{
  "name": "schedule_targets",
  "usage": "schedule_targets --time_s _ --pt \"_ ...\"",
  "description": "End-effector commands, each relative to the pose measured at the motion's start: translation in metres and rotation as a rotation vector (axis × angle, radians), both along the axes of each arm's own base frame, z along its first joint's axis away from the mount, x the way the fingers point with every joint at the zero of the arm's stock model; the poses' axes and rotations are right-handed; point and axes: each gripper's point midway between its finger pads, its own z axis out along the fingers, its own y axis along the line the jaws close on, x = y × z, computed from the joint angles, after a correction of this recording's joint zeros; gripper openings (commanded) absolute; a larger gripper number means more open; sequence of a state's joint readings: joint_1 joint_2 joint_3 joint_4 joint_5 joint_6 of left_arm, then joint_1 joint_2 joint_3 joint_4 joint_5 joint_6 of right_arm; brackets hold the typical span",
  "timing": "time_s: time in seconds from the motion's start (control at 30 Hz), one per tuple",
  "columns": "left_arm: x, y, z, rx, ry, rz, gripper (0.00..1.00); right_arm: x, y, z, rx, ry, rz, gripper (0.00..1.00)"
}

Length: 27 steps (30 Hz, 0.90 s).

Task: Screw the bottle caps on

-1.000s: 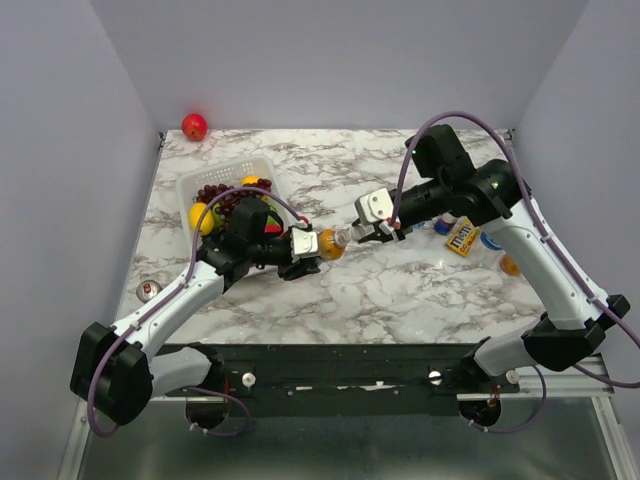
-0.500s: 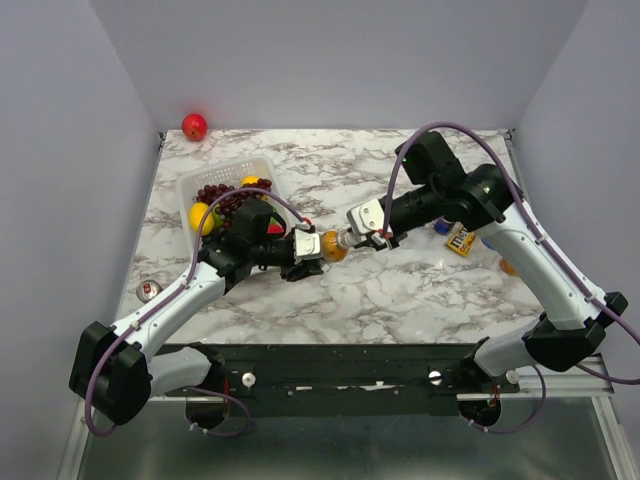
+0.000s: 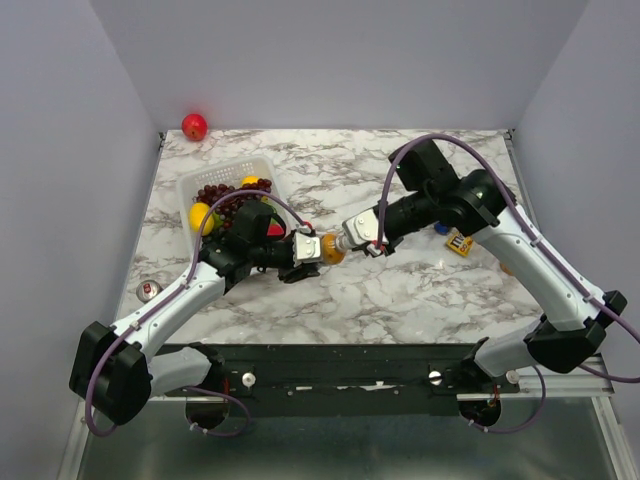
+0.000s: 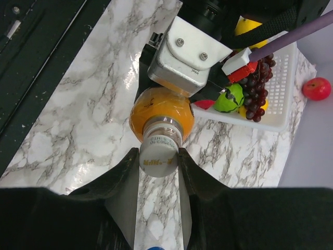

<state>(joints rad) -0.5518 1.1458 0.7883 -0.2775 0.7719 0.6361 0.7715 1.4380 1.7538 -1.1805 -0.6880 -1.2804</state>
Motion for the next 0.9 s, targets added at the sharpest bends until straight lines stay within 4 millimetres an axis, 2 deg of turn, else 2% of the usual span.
schedule_targets --time_s 0.0,0.23,0.47,0.57,0.73,0.83,0.87 --pt "0.001 -0.011 0.031 -0.074 -0.104 -0.05 0.0 0.01 0.007 -0.002 0.011 -0.068 -0.007 0.34" --pt "0.002 -0.013 0.032 -0.09 -0.081 -0.04 0.0 0.016 0.011 0.004 0.047 -0.087 -0.034 0.33" --pt "0.012 -0.01 0.035 -0.079 -0.146 -0.01 0.0 0.008 0.007 -0.009 -0.031 -0.01 0.0 0.33" --pt "0.02 -0.012 0.045 -0.114 -0.187 0.027 0.0 0.012 0.009 -0.017 -0.06 0.033 -0.031 0.32" --pt "0.046 -0.01 0.077 -0.248 -0.276 0.196 0.0 0.028 0.016 -0.029 -0.105 0.145 -0.167 0.32" --pt "0.055 -0.006 0.088 -0.313 -0.277 0.286 0.0 0.04 0.022 -0.024 -0.093 0.212 -0.289 0.31" --pt "0.057 -0.006 0.09 -0.328 -0.265 0.312 0.0 0.046 0.027 -0.028 -0.098 0.237 -0.325 0.29"
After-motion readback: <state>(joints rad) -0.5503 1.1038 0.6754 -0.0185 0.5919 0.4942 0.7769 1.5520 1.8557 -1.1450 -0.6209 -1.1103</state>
